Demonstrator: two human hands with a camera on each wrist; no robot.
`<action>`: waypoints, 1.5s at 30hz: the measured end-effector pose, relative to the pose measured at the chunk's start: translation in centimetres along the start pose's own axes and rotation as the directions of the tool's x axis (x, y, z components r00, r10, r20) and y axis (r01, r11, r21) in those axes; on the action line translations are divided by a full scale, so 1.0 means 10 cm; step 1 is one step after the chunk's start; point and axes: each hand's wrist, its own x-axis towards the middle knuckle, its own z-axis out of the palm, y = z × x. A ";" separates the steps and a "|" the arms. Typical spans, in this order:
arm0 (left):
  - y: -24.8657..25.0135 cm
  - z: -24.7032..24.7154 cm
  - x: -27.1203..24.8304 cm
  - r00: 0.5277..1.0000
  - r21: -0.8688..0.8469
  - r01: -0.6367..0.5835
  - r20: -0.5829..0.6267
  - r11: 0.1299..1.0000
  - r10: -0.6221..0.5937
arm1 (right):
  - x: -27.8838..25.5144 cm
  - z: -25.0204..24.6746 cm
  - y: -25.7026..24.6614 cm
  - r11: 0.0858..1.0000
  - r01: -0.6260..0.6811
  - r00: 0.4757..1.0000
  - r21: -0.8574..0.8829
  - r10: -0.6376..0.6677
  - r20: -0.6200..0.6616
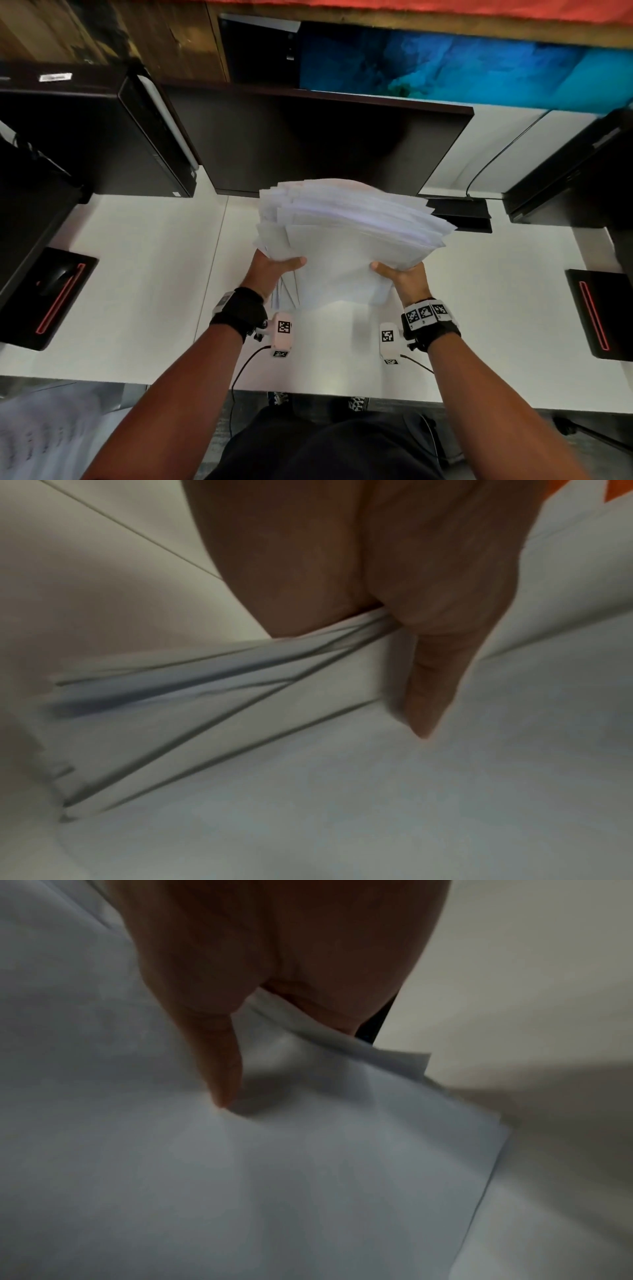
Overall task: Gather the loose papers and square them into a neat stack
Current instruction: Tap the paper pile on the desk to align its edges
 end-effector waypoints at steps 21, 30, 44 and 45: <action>0.03 0.06 0.09 0.993 0.044 0.005 -0.116 0.999 0.000 | 0.02 -0.02 -0.20 0.992 0.109 0.993 0.069 -0.106 -0.046; 0.25 -0.04 0.26 0.999 -0.027 -0.014 0.032 1.000 0.015 | 0.03 -0.03 -0.54 0.985 0.110 0.979 0.134 -0.131 0.156; 0.29 -0.15 0.26 0.996 -0.070 -0.064 0.051 0.996 0.067 | 0.04 -0.11 -0.64 0.970 0.192 0.964 0.152 -0.215 0.154; 0.31 -0.13 0.26 0.996 -0.070 -0.064 0.063 0.996 0.068 | 0.03 -0.10 -0.66 0.969 0.186 0.964 0.160 -0.212 0.163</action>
